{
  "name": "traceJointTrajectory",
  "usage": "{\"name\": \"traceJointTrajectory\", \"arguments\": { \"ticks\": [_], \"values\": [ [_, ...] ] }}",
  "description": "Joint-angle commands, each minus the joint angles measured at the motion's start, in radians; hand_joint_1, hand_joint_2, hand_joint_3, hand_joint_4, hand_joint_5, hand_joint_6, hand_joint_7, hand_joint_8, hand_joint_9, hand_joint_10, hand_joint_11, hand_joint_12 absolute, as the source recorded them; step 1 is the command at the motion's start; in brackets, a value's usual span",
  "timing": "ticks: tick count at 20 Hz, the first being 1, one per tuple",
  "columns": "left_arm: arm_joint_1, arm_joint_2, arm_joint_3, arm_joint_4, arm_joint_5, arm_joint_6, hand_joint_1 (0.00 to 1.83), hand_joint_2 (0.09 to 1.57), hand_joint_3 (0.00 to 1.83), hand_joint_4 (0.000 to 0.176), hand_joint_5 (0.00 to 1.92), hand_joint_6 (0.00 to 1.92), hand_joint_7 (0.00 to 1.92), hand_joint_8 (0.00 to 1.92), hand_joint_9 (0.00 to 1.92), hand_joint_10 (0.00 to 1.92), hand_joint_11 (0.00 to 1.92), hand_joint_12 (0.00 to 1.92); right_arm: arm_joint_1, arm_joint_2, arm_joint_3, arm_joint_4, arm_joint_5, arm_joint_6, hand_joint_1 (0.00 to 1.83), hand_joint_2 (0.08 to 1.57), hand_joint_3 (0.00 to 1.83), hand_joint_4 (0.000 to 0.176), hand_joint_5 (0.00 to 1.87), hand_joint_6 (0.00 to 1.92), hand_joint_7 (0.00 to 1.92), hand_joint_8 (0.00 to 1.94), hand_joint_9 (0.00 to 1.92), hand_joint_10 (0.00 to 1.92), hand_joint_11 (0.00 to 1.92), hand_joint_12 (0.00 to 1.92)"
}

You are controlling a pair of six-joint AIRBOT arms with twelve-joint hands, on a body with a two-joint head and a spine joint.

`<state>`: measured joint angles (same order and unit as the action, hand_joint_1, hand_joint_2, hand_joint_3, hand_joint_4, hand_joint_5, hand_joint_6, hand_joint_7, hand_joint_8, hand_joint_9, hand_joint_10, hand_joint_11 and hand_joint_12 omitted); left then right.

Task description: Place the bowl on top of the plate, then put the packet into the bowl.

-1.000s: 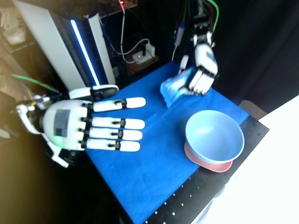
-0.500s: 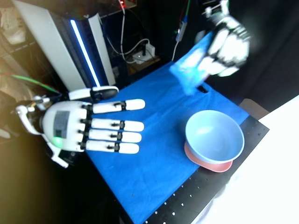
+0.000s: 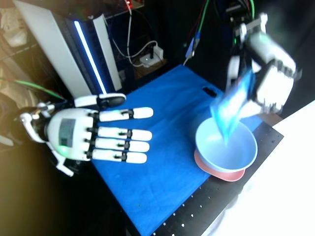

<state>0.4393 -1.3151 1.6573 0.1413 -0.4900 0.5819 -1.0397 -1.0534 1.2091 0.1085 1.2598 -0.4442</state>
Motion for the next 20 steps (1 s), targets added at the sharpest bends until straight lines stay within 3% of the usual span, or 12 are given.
{"name": "traceJointTrajectory", "arguments": {
  "ticks": [1, 2, 3, 4, 5, 7, 8, 12, 14, 16, 19, 20],
  "values": [
    [-0.023, 0.002, 0.009, -0.028, -0.117, -0.006, 1.26, 1.10, 0.01, 0.000, 0.97, 0.84, 1.02, 1.03, 0.96, 0.67, 0.57, 1.20, 0.008, -0.003, 0.002, 0.011, 0.122, 0.006, 0.35, 1.16, 0.01, 0.176, 0.00, 0.00, 0.00, 0.00, 0.00, 0.00, 0.00, 0.00],
    [-0.023, -0.003, 0.013, -0.026, -0.109, -0.006, 1.12, 1.11, 0.00, 0.002, 0.97, 0.96, 0.91, 0.48, 0.92, 0.46, 0.42, 1.27, 0.008, -0.003, 0.002, 0.011, 0.122, 0.006, 0.35, 1.16, 0.01, 0.169, 0.00, 0.00, 0.00, 0.00, 0.00, 0.00, 0.00, 0.00],
    [-0.023, -0.008, 0.017, -0.025, -0.104, -0.006, 1.05, 1.04, 0.00, 0.000, 0.80, 0.36, 0.87, 0.19, 0.88, 0.33, 0.42, 1.25, 0.008, -0.004, 0.001, 0.011, 0.122, 0.006, 0.36, 1.17, 0.01, 0.154, 0.00, 0.00, 0.00, 0.00, 0.00, 0.00, 0.00, 0.00],
    [-0.023, -0.015, 0.021, -0.025, -0.100, -0.006, 1.01, 1.02, 0.00, 0.006, 0.78, 0.11, 0.84, 0.08, 0.86, 0.27, 0.43, 1.26, 0.008, -0.004, 0.001, 0.011, 0.122, 0.006, 0.36, 1.17, 0.01, 0.153, 0.00, 0.00, 0.00, 0.00, 0.00, 0.00, 0.00, 0.00],
    [-0.023, -0.021, 0.026, -0.025, -0.095, -0.006, 1.01, 1.02, 0.00, 0.006, 0.78, 0.11, 0.84, 0.08, 0.86, 0.27, 0.43, 1.26, 0.007, -0.005, 0.001, 0.011, 0.122, 0.006, 0.36, 1.17, 0.01, 0.153, 0.00, 0.00, 0.00, 0.00, 0.00, 0.00, 0.00, 0.00],
    [-0.023, -0.043, 0.045, -0.024, -0.069, -0.005, 0.90, 1.02, 0.00, 0.035, 0.65, 0.00, 0.71, 0.00, 0.73, 0.17, 0.24, 1.33, 0.006, -0.008, 0.002, 0.011, 0.122, 0.006, 0.33, 1.19, 0.01, 0.143, 0.00, 0.00, 0.00, 0.00, 0.00, 0.00, 0.00, 0.00],
    [-0.023, -0.047, 0.048, -0.024, -0.066, -0.005, 0.89, 1.01, 0.00, 0.033, 0.62, 0.00, 0.69, 0.00, 0.70, 0.15, 0.19, 1.34, 0.006, -0.008, 0.002, 0.011, 0.122, 0.006, 0.34, 1.19, 0.01, 0.160, 0.00, 0.00, 0.00, 0.00, 0.00, 0.00, 0.00, 0.00],
    [-0.018, -0.046, 0.041, -0.024, -0.077, -0.006, 0.88, 0.96, 0.00, 0.041, 0.58, 0.00, 0.66, 0.00, 0.71, 0.06, 0.32, 1.10, 0.004, -0.009, 0.001, 0.011, 0.122, 0.006, 0.35, 1.19, 0.00, 0.170, 0.00, 0.00, 0.00, 0.00, 0.00, 0.00, 0.00, 0.00],
    [-0.009, -0.035, 0.026, -0.024, -0.098, -0.006, 0.85, 0.96, 0.00, 0.049, 0.56, 0.00, 0.64, 0.00, 0.69, 0.02, 0.18, 1.26, 0.002, -0.009, 0.001, 0.012, 0.122, 0.007, 0.38, 1.21, 0.01, 0.144, 0.00, 0.00, 0.00, 0.00, 0.00, 0.00, 0.00, 0.00],
    [0.009, -0.003, -0.011, -0.024, -0.140, -0.006, 0.77, 0.94, 0.00, 0.105, 0.48, 0.00, 0.57, 0.00, 0.63, 0.00, 0.02, 1.34, 0.001, -0.007, 0.001, 0.015, 0.122, 0.007, 0.38, 1.22, 0.01, 0.149, 0.00, 0.00, 0.00, 0.00, 0.00, 0.00, 0.00, 0.00],
    [0.053, 0.066, -0.078, -0.028, -0.226, -0.006, 0.66, 0.93, 0.00, 0.171, 0.28, 0.00, 0.33, 0.00, 0.36, 0.00, 0.00, 0.87, 0.001, 0.003, -0.001, 0.018, 0.122, 0.007, 0.34, 1.21, 0.00, 0.137, 0.00, 0.00, 0.00, 0.00, 0.00, 0.00, 0.00, 0.00],
    [0.078, 0.098, -0.109, -0.035, -0.266, -0.006, 0.63, 0.93, 0.00, 0.175, 0.23, 0.00, 0.25, 0.00, 0.26, 0.00, 0.00, 0.63, 0.001, 0.010, -0.004, 0.018, 0.122, 0.007, 0.35, 1.21, 0.00, 0.133, 0.00, 0.00, 0.00, 0.00, 0.00, 0.00, 0.00, 0.00]
  ]
}}
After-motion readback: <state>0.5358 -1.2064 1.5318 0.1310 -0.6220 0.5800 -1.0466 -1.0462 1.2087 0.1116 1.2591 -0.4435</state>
